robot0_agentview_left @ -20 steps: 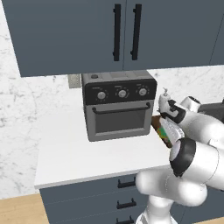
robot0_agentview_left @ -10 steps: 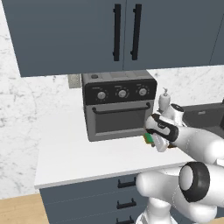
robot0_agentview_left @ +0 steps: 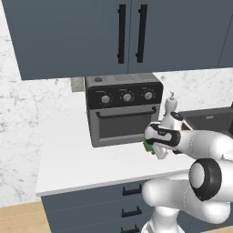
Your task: Pick up the sponge from the counter and clean the cutting board by briefly scrubbing or pressing down on the cutting board. Once finished, release the sponge.
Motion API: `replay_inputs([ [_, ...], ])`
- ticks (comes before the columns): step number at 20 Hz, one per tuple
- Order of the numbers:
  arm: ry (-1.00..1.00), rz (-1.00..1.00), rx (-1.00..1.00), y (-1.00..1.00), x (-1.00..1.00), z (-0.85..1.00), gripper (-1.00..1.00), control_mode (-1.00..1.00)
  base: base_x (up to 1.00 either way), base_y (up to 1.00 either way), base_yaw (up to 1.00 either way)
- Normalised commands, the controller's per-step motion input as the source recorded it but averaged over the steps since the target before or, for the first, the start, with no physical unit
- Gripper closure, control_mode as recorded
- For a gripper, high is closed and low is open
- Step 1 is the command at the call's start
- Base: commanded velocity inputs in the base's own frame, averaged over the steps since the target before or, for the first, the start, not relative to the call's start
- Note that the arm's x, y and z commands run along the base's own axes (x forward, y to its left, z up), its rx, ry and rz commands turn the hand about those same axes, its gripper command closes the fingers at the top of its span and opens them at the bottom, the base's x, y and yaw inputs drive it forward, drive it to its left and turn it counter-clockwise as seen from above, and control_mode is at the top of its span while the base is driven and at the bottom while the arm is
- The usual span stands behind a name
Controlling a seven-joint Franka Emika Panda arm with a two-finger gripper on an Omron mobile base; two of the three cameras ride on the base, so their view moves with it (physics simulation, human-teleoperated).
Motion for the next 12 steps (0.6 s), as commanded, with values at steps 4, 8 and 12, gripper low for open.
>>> replay_inputs([
  [4, 0.00, 0.00, 0.00, 0.00, 0.28, 0.00, -1.00, -1.00, 0.00, 0.00, 0.00],
  [8, 0.00, 0.06, 0.00, 0.00, -0.08, 0.60, -1.00, -1.00, 0.00, 0.00, 0.00],
  [12, 0.13, 0.00, 0.24, 0.00, -0.66, 1.00, -1.00, -1.00, 0.00, 0.00, 0.00],
])
